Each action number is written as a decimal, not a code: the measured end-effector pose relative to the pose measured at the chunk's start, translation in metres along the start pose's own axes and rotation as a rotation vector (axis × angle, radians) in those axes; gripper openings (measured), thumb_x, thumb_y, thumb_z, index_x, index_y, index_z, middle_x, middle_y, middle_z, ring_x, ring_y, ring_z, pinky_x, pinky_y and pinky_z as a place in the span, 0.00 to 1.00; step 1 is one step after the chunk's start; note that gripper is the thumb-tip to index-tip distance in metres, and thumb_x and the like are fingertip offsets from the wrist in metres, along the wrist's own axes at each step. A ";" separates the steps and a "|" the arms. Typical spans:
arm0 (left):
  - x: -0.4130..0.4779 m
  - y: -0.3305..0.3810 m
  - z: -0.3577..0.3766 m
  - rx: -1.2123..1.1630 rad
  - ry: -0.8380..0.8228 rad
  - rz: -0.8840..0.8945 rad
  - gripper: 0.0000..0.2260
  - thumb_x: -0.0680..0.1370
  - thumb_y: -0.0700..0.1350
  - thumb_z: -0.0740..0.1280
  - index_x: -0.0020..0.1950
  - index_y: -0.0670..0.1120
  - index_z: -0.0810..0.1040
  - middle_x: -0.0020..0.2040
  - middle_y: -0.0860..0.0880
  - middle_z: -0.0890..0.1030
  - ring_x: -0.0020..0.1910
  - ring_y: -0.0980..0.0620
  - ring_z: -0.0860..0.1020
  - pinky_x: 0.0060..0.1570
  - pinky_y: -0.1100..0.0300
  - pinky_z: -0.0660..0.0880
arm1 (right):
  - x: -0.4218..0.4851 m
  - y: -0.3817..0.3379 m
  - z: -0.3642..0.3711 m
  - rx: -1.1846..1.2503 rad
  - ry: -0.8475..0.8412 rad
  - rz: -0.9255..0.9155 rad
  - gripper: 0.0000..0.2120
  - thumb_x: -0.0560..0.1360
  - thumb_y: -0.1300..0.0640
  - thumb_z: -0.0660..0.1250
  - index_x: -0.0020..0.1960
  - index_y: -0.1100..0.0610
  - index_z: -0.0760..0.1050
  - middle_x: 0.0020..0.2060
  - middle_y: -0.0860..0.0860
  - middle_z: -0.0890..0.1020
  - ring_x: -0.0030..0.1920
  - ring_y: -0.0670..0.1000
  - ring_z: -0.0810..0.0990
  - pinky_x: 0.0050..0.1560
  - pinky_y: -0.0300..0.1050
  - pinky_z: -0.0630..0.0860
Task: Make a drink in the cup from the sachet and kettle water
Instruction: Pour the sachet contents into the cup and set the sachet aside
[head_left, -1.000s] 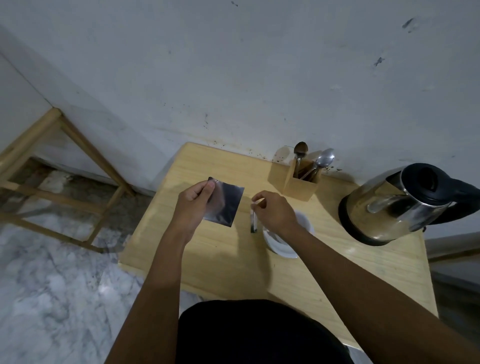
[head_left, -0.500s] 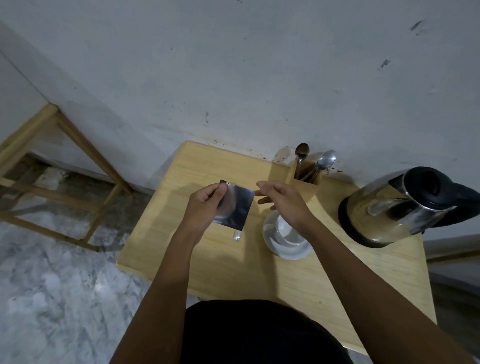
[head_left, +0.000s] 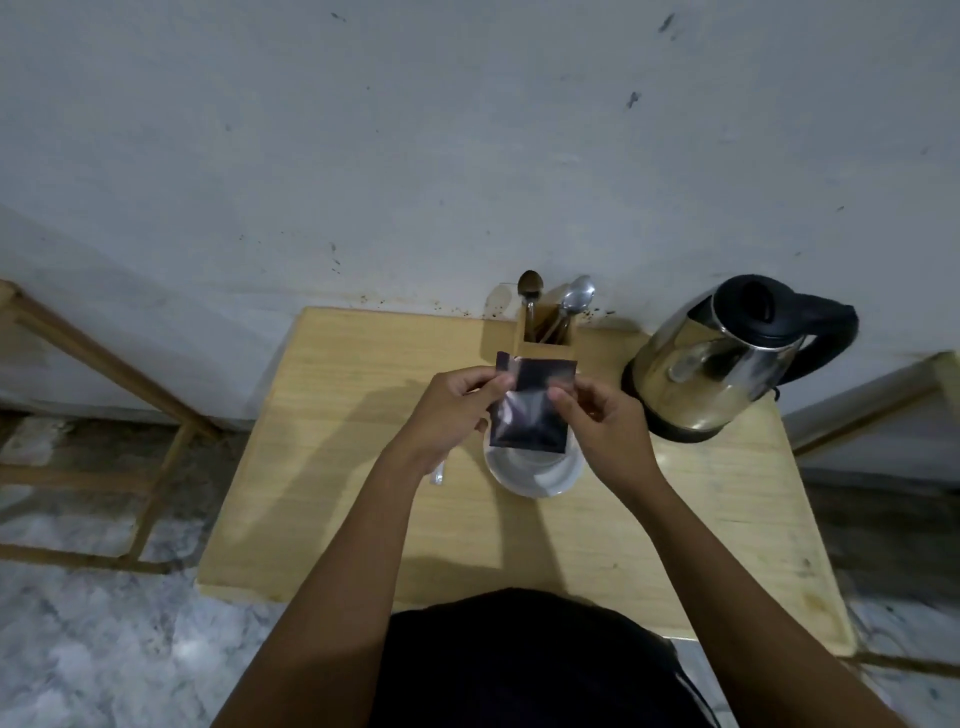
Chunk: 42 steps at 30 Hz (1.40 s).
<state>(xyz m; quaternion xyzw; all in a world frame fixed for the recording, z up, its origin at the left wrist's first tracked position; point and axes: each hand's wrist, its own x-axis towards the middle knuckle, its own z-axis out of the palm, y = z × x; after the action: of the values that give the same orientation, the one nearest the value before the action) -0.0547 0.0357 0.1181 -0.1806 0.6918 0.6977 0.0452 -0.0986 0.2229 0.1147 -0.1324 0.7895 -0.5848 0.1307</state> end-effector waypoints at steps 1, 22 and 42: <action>0.002 0.000 0.006 -0.059 -0.024 -0.011 0.07 0.78 0.47 0.67 0.49 0.47 0.84 0.38 0.51 0.81 0.39 0.53 0.77 0.42 0.54 0.77 | -0.006 0.006 -0.005 0.062 -0.006 0.036 0.09 0.76 0.57 0.69 0.57 0.54 0.80 0.49 0.49 0.85 0.50 0.46 0.84 0.51 0.40 0.80; 0.004 -0.092 0.009 0.550 0.082 -0.077 0.15 0.80 0.48 0.63 0.65 0.46 0.77 0.62 0.44 0.79 0.63 0.46 0.76 0.55 0.61 0.68 | -0.034 0.049 -0.054 -0.460 -0.096 0.159 0.03 0.75 0.53 0.70 0.48 0.48 0.80 0.33 0.45 0.81 0.31 0.43 0.74 0.35 0.43 0.71; 0.013 -0.104 0.006 0.549 0.071 -0.077 0.14 0.79 0.49 0.64 0.64 0.51 0.77 0.50 0.49 0.80 0.50 0.50 0.78 0.53 0.55 0.75 | 0.011 0.013 -0.048 -0.826 -0.113 -0.033 0.08 0.79 0.48 0.63 0.46 0.50 0.76 0.33 0.40 0.72 0.39 0.47 0.73 0.37 0.43 0.65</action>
<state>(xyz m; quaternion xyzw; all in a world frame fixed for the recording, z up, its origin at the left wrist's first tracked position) -0.0356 0.0435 0.0148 -0.2120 0.8487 0.4752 0.0948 -0.1268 0.2655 0.1154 -0.2182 0.9471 -0.2129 0.1006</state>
